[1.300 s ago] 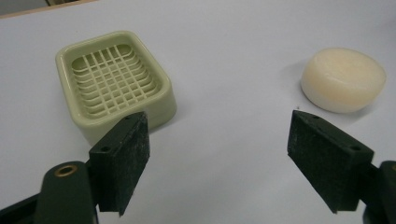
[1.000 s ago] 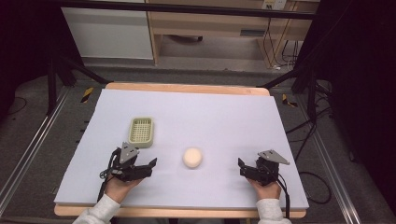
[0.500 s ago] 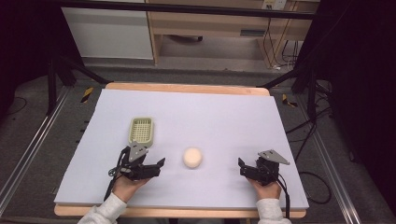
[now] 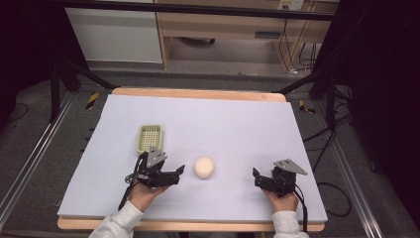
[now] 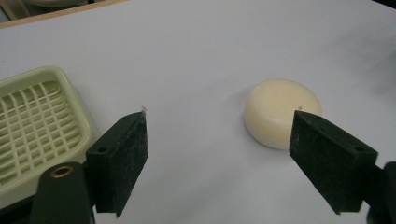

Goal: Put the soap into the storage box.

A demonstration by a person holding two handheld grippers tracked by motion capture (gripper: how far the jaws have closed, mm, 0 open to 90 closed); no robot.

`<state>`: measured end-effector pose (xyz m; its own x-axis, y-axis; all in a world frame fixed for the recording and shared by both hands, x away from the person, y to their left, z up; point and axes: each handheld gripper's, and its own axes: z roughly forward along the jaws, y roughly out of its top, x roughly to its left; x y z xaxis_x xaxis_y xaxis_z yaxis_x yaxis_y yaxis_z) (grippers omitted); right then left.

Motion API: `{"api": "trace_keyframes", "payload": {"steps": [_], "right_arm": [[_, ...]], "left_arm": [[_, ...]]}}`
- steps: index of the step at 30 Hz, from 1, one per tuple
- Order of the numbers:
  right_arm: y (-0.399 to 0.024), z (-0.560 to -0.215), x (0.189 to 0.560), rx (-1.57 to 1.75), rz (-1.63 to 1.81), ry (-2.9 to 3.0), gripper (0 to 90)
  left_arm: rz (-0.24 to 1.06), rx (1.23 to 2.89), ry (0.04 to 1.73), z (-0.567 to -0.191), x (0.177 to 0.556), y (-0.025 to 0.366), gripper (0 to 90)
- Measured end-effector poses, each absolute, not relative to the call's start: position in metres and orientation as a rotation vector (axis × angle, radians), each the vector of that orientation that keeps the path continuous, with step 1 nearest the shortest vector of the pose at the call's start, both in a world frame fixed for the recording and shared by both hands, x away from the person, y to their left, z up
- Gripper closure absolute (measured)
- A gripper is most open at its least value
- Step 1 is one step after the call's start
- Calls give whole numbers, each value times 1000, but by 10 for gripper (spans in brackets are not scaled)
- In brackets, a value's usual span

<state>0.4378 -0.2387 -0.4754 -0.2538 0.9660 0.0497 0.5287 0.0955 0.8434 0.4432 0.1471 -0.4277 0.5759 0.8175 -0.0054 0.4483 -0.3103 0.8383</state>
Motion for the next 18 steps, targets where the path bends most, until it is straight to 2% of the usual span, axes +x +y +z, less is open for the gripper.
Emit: {"api": "trace_keyframes", "payload": {"steps": [18], "right_arm": [[-239,-475,438,1457,1056,1841,91]], "left_arm": [[546,1943,999,-425,448,125,192]]}}
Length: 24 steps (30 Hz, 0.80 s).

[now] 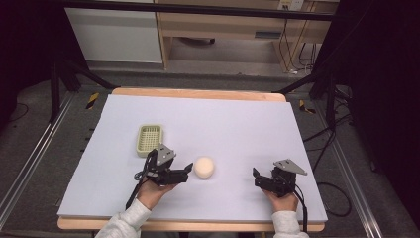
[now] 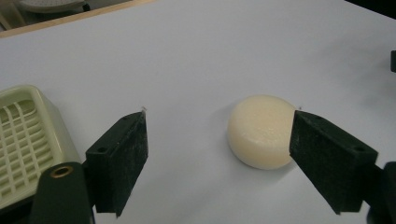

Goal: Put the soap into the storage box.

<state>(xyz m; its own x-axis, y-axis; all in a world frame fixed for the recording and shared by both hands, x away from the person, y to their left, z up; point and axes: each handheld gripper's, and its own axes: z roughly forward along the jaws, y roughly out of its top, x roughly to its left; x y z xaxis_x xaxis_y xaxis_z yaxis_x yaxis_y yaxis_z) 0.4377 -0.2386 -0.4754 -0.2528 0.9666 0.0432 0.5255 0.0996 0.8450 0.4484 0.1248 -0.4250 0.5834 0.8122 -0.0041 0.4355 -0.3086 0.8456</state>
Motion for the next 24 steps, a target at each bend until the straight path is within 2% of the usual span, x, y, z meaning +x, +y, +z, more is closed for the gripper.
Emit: {"api": "trace_keyframes", "payload": {"steps": [24], "right_arm": [[-238,-475,438,1462,1059,1846,91]], "left_arm": [[521,2006,974,-430,458,100,186]]}}
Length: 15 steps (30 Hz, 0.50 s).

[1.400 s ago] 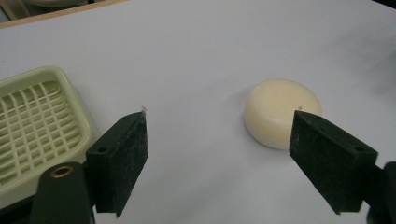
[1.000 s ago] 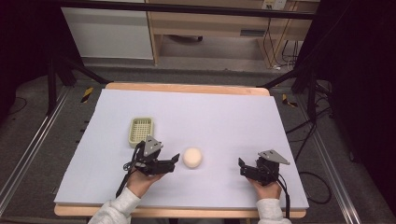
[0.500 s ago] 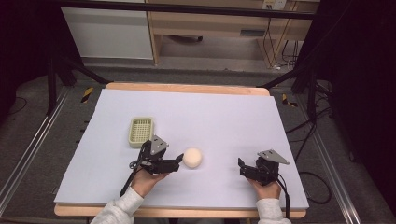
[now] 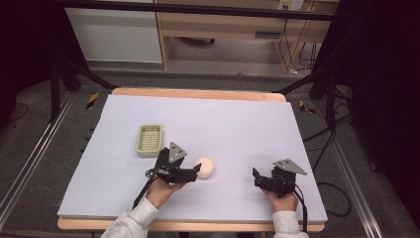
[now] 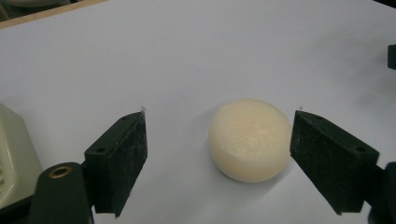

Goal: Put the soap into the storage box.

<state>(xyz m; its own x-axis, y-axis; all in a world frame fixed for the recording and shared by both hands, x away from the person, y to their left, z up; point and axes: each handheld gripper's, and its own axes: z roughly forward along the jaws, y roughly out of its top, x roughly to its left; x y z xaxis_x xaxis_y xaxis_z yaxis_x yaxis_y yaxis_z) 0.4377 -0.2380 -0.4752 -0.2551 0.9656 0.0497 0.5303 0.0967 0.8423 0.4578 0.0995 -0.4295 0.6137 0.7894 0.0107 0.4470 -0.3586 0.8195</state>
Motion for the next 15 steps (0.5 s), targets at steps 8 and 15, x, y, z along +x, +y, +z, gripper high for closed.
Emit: {"api": "trace_keyframes", "payload": {"steps": [8,15], "right_arm": [[-238,-475,438,1461,1058,1846,91],[-238,-475,438,1454,1056,1844,91]], "left_arm": [[489,2000,983,-432,462,91,184],[486,2013,990,-436,466,83,173]]}}
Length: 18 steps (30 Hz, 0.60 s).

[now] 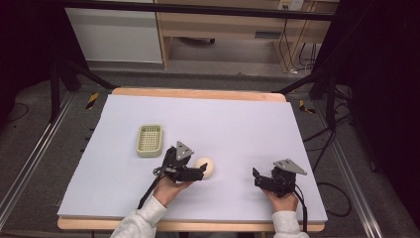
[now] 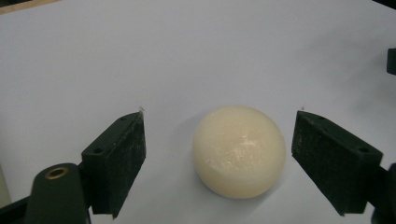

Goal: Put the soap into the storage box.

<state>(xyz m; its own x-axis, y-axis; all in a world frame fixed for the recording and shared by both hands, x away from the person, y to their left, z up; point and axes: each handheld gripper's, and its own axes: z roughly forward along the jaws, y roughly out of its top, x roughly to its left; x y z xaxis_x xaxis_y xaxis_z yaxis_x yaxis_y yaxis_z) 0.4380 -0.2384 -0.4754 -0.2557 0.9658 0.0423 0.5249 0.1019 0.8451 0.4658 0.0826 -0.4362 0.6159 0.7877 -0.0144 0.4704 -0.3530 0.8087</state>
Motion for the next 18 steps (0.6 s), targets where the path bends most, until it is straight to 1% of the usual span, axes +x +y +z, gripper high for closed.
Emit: {"api": "trace_keyframes", "payload": {"steps": [18], "right_arm": [[-238,-476,438,1457,1057,1847,91]], "left_arm": [[477,2071,984,-449,472,65,135]]}}
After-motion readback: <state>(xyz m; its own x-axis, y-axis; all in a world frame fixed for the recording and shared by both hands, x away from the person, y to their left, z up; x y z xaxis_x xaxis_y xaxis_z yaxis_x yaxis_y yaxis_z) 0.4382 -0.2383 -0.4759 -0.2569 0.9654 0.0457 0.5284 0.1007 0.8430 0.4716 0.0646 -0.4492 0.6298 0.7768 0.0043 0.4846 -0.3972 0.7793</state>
